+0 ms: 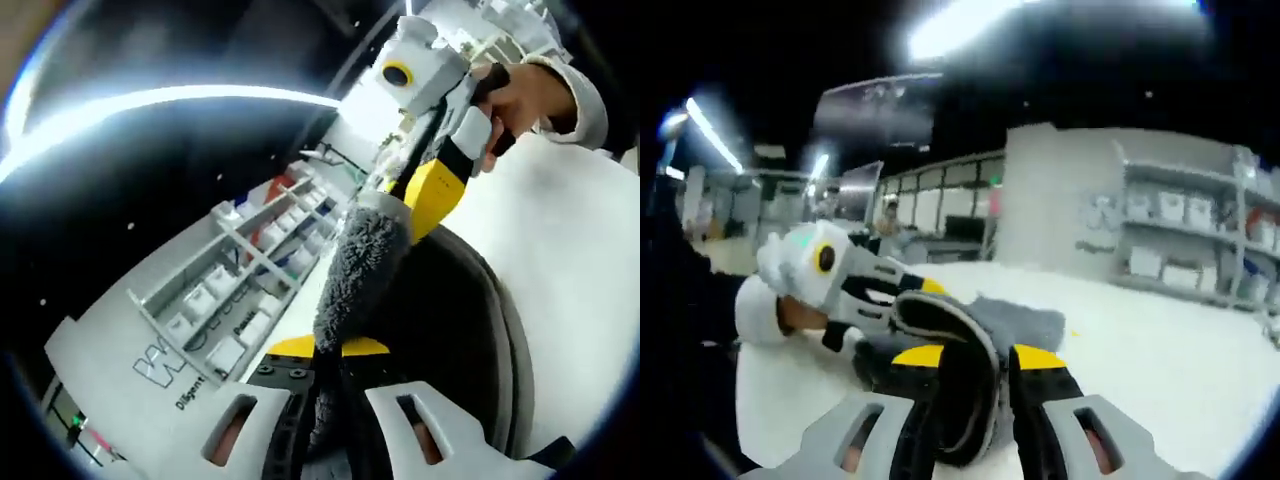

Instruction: Open the folded towel by lifting each exposed corner and separating the folded layers until the towel lies flat within the target outline without major curled edges

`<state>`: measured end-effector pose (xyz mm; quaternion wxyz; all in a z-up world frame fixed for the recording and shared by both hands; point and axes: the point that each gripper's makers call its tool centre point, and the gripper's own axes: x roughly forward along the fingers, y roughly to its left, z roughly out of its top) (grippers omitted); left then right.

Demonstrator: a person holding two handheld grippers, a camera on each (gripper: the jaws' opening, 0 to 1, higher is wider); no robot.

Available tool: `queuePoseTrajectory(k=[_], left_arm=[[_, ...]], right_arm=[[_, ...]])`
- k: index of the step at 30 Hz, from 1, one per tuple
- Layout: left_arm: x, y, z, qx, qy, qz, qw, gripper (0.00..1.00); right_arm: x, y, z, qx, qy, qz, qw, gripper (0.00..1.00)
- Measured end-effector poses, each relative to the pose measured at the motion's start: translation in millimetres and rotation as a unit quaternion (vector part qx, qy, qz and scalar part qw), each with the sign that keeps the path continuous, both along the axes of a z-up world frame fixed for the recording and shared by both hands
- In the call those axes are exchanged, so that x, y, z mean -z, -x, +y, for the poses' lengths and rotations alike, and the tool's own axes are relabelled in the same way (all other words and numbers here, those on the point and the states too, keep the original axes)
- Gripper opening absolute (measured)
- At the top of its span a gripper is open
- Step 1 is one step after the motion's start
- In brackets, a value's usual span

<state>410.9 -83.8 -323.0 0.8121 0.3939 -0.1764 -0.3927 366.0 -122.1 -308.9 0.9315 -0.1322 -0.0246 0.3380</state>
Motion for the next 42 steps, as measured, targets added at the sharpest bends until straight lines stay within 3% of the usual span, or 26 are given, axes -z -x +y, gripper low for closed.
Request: queuePoseTrajectory(k=[2, 4, 8, 10, 12, 15, 20, 23, 24, 27, 29, 34, 36, 37, 42], left_arm=[[0.1, 0.7, -0.8, 0.002, 0.001, 0.0, 1.0, 0.04], [0.2, 0.5, -0.5, 0.001, 0.003, 0.003, 1.0, 0.04], [-1.7, 0.0, 1.2, -0.002, 0.006, 0.0, 1.0, 0.03], [-6.7, 2.6, 1.3, -0.003, 0.004, -0.025, 0.9997, 0.03], [-5.8, 4.3, 0.6, -0.003, 0.002, -0.027, 0.9996, 0.03], [-4.7, 4.5, 0.0, -0.002, -0.003, -0.029, 0.9996, 0.03], [-4.3, 6.8, -1.2, 0.003, 0.0, -0.026, 0.9996, 0.03], [-4.9, 10.3, -2.7, 0.009, 0.003, -0.028, 0.9996, 0.03], [-5.6, 11.0, -2.8, 0.013, 0.015, -0.014, 0.9997, 0.03], [-9.8, 12.5, -1.4, 0.026, 0.052, 0.019, 0.9982, 0.03], [-12.0, 12.4, 0.3, 0.03, 0.07, 0.038, 0.9964, 0.03], [-12.2, 11.7, 1.3, 0.034, 0.076, 0.046, 0.9954, 0.03], [-10.7, 13.5, -0.7, 0.036, 0.071, 0.041, 0.996, 0.03], [-9.6, 13.6, -1.3, 0.034, 0.064, 0.033, 0.9968, 0.03], [-9.7, 9.8, 0.5, 0.03, 0.05, 0.015, 0.9982, 0.03]], right_arm=[[-2.6, 2.8, 6.0, -0.003, 0.025, -0.027, 0.9993, 0.2], [-2.8, 5.6, 13.8, 0.001, 0.083, -0.07, 0.994, 0.2], [-0.9, 5.6, 25.6, 0.007, 0.193, -0.155, 0.9689, 0.22], [2.6, 2.4, 27.7, 0.008, 0.211, -0.164, 0.9636, 0.2], [6.2, -0.2, 30.7, 0.012, 0.224, -0.163, 0.9609, 0.19], [5.6, -3.8, 28.9, 0.026, 0.251, -0.181, 0.9505, 0.19], [2.9, -0.9, 30.2, 0.03, 0.273, -0.208, 0.9387, 0.19], [8.1, -2.3, 31.4, 0.024, 0.276, -0.197, 0.9406, 0.19], [8.5, -2.9, 32.5, 0.026, 0.275, -0.197, 0.9407, 0.19], [9.1, -4.0, 33.6, 0.034, 0.302, -0.214, 0.9283, 0.2], [8.7, -2.0, 35.8, 0.034, 0.302, -0.217, 0.9276, 0.21], [12.2, -3.2, 40.4, 0.038, 0.319, -0.225, 0.9201, 0.23], [12.5, -2.6, 42.1, 0.035, 0.319, -0.225, 0.9199, 0.23], [11.3, -0.7, 44.9, 0.028, 0.306, -0.222, 0.9252, 0.22], [4.8, 3.3, 43.5, 0.031, 0.291, -0.221, 0.9302, 0.13]])
